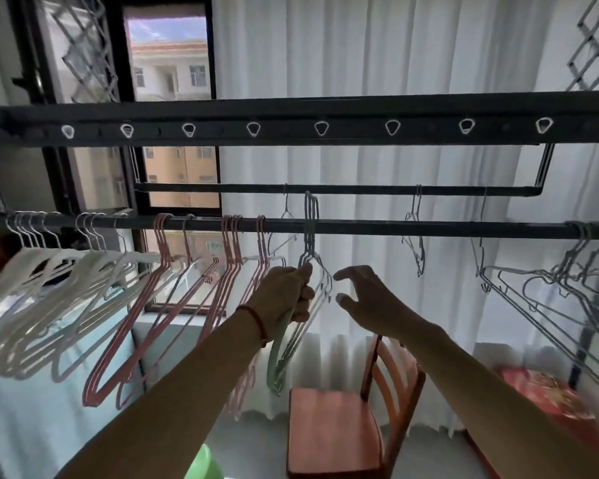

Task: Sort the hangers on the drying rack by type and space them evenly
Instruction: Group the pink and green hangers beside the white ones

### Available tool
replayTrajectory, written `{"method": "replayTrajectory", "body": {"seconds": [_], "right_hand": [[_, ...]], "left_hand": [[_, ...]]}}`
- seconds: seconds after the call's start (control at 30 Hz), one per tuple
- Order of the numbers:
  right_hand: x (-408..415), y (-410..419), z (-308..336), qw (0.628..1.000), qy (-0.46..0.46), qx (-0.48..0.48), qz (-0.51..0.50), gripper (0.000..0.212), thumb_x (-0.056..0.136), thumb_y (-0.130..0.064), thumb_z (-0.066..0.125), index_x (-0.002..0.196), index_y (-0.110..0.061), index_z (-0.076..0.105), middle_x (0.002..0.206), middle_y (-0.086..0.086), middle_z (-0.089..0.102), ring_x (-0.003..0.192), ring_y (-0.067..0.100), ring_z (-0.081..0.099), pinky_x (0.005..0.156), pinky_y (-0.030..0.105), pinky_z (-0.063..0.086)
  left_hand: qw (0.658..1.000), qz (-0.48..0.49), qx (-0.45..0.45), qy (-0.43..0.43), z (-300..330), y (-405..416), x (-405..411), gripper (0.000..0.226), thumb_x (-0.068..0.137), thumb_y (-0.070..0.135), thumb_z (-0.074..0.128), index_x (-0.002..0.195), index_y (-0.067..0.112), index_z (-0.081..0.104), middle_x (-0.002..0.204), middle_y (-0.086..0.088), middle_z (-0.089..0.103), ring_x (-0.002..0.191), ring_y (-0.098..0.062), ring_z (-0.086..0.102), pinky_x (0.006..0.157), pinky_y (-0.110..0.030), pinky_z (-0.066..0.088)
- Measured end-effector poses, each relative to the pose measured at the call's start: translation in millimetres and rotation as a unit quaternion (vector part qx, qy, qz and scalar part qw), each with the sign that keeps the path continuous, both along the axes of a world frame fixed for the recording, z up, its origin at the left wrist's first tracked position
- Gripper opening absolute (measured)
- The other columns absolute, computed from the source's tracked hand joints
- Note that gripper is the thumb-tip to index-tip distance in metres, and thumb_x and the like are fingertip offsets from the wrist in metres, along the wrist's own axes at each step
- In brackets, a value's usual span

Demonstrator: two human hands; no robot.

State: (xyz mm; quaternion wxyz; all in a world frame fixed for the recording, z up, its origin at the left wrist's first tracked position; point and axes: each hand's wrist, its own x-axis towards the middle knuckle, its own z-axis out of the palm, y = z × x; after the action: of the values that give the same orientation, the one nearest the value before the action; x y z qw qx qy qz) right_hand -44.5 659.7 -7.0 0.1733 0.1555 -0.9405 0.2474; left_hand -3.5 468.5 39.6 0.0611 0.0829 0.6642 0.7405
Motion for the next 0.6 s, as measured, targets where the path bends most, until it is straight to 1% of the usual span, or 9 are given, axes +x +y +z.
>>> {"method": "replayTrajectory", "body": {"seconds": [0.07, 0.17, 0.27, 0.4, 0.43, 0.47, 0.53, 0.57, 0.6], "right_hand": [[4.0, 4.5, -6.2, 1.000, -0.011, -0.007, -0.013, 0.035, 0.097, -0.033, 0.055, 0.131, -0.030, 0.046, 0.153, 0.002, 0.036, 0.141, 0.021, 0.037, 0.117, 0.039, 0.031], [13.3, 18.3, -14.6, 0.999, -0.039, -0.009, -0.037, 0.035, 0.095, -0.039, 0.054, 0.129, -0.037, 0.046, 0.151, -0.002, 0.039, 0.135, 0.017, 0.044, 0.112, 0.046, 0.039], [23.5, 34.1, -19.5, 0.996, -0.053, -0.021, -0.062, 0.032, 0.096, -0.034, 0.057, 0.127, -0.035, 0.051, 0.147, 0.000, 0.044, 0.128, 0.016, 0.050, 0.108, 0.037, 0.044], [39.8, 53.7, -22.4, 0.993, -0.058, -0.046, -0.087, 0.029, 0.096, -0.028, 0.057, 0.124, -0.032, 0.056, 0.135, -0.002, 0.052, 0.118, 0.011, 0.053, 0.092, 0.029, 0.051], [43.8, 58.1, -23.3, 0.993, -0.056, -0.050, -0.095, 0.028, 0.096, -0.027, 0.057, 0.123, -0.032, 0.057, 0.132, -0.003, 0.053, 0.116, 0.010, 0.054, 0.086, 0.024, 0.050], [47.9, 62.2, -24.5, 0.992, -0.052, -0.054, -0.105, 0.027, 0.096, -0.027, 0.057, 0.122, -0.032, 0.058, 0.130, -0.004, 0.055, 0.114, 0.009, 0.055, 0.081, 0.018, 0.046], [54.2, 68.3, -26.1, 0.989, -0.044, -0.070, -0.125, 0.025, 0.095, -0.025, 0.058, 0.120, -0.032, 0.059, 0.127, -0.006, 0.058, 0.110, 0.007, 0.057, 0.074, 0.011, 0.041], [57.1, 70.2, -26.4, 0.987, -0.039, -0.082, -0.136, 0.024, 0.095, -0.024, 0.058, 0.118, -0.030, 0.060, 0.125, -0.007, 0.060, 0.108, 0.006, 0.059, 0.073, 0.010, 0.041], [60.4, 71.8, -26.2, 0.983, -0.031, -0.097, -0.150, 0.023, 0.095, -0.023, 0.058, 0.117, -0.028, 0.061, 0.123, -0.007, 0.062, 0.105, 0.005, 0.060, 0.073, 0.010, 0.041]], "left_hand": [[1.000, 0.002, -0.024, -0.007, -9.8, 7.8, -6.0, 0.033, 0.104, 0.026, 0.048, 0.074, 0.015, 0.040, 0.050, 0.000, 0.040, 0.037, -0.012, 0.030, 0.039, -0.021, 0.031], [0.999, 0.006, -0.049, -0.015, -29.5, 13.2, -9.3, 0.027, 0.102, 0.028, 0.052, 0.086, 0.007, 0.048, 0.057, -0.005, 0.050, 0.039, -0.015, 0.041, 0.042, -0.025, 0.038], [0.991, 0.043, -0.120, 0.029, -33.0, 13.3, -10.4, 0.029, 0.099, 0.027, 0.056, 0.087, 0.001, 0.057, 0.057, -0.007, 0.057, 0.042, -0.019, 0.051, 0.046, -0.029, 0.046], [0.956, 0.052, -0.275, 0.090, -17.2, 4.4, -8.3, 0.045, 0.096, 0.036, 0.059, 0.076, -0.004, 0.066, 0.058, -0.012, 0.069, 0.045, -0.024, 0.067, 0.047, -0.029, 0.055], [0.926, 0.072, -0.347, 0.132, -13.0, 1.7, -7.2, 0.049, 0.096, 0.041, 0.057, 0.073, -0.001, 0.066, 0.059, -0.012, 0.069, 0.049, -0.025, 0.069, 0.050, -0.031, 0.056], [0.871, 0.114, -0.438, 0.192, -10.0, -0.1, -6.7, 0.051, 0.094, 0.046, 0.054, 0.068, 0.004, 0.064, 0.059, -0.009, 0.068, 0.054, -0.026, 0.070, 0.055, -0.032, 0.058], [0.730, 0.222, -0.567, 0.310, -3.1, 3.5, 0.7, 0.045, 0.090, 0.050, 0.047, 0.069, 0.013, 0.062, 0.069, -0.004, 0.066, 0.069, -0.026, 0.070, 0.070, -0.037, 0.057], [0.691, 0.241, -0.585, 0.350, 1.7, 10.5, 8.2, 0.041, 0.088, 0.050, 0.045, 0.076, 0.016, 0.066, 0.077, -0.002, 0.067, 0.075, -0.023, 0.068, 0.076, -0.038, 0.056], [0.681, 0.233, -0.577, 0.387, 7.2, 19.7, 16.1, 0.039, 0.088, 0.049, 0.043, 0.085, 0.019, 0.069, 0.085, 0.000, 0.068, 0.082, -0.021, 0.067, 0.082, -0.040, 0.054]]}}
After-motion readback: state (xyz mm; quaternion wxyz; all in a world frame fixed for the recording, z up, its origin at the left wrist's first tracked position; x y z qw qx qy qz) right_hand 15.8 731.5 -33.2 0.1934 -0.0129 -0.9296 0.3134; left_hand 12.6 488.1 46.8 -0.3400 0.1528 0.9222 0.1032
